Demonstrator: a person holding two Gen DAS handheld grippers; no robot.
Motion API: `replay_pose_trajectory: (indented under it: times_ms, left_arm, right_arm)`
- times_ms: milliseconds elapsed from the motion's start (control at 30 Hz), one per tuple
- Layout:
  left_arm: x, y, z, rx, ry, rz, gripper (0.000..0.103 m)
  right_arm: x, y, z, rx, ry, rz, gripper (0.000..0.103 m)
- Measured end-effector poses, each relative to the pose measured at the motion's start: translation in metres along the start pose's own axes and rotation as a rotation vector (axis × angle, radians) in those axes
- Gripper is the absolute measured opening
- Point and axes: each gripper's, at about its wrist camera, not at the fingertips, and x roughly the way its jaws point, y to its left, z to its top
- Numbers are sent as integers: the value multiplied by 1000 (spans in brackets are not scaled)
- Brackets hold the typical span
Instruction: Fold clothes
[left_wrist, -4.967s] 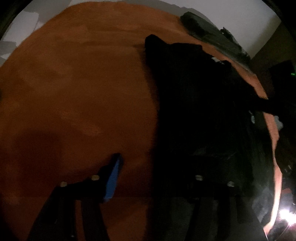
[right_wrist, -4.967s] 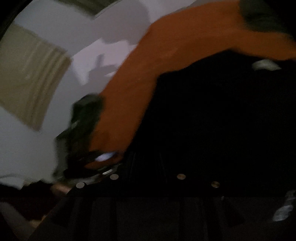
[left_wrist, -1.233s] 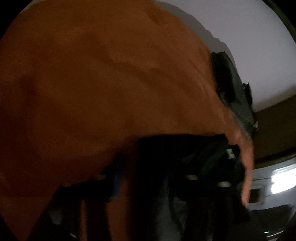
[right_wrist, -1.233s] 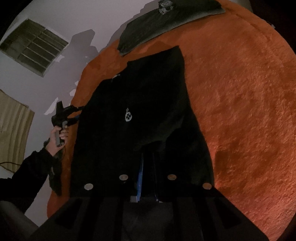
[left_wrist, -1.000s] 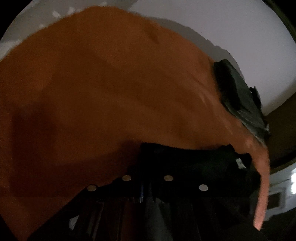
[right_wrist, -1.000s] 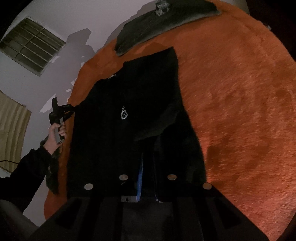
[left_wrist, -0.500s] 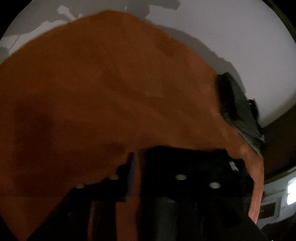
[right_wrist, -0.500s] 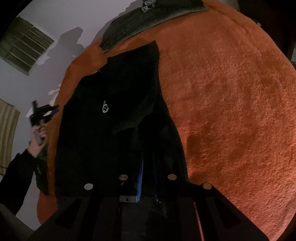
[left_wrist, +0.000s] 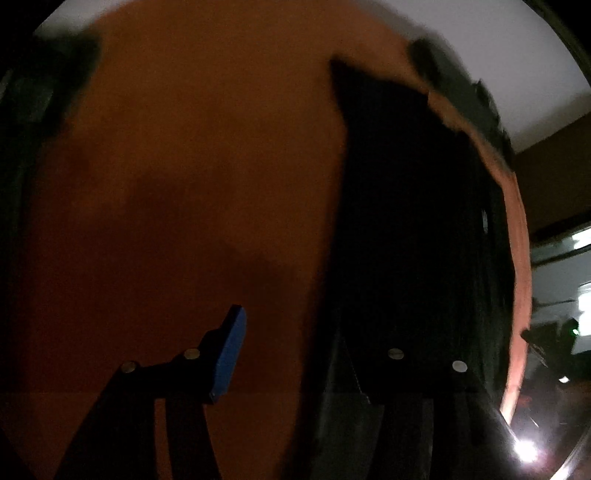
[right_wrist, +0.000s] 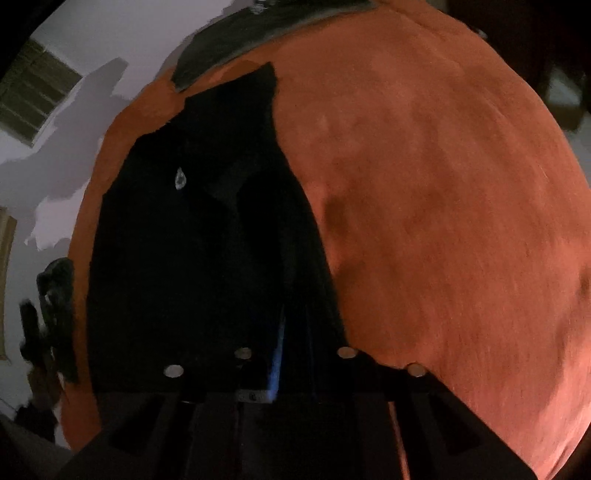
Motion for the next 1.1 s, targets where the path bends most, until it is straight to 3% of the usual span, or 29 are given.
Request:
replay_pose_trajectory:
  times_ms: [33, 167, 367, 633, 767, 967, 1100]
  left_arm:
    - [-1, 9, -18, -18, 42, -6, 55]
    - [-15, 33, -75, -55, 161, -19, 55]
    - [-20, 46, -112, -49, 302, -131, 55]
    - [16, 23, -119, -41, 462, -197, 56]
    - [38, 21, -129, -117, 522, -242, 55]
    - [37, 38, -137, -197, 537, -285, 56]
    - [29, 43, -133, -182, 526, -294, 56]
  right_arm:
    - [-5, -5, -14, 8, 19, -8, 37]
    - [-17, -27, -55, 45, 113, -34, 40]
    - [-27, -63, -96, 139, 234, -16, 40]
    - [-17, -70, -134, 160, 382, 51, 40]
    - [-3, -75, -160, 210, 476, 96, 41]
    - [-6, -87, -169, 268, 460, 148, 41]
    - [-11, -95, -168, 302, 442, 177, 41]
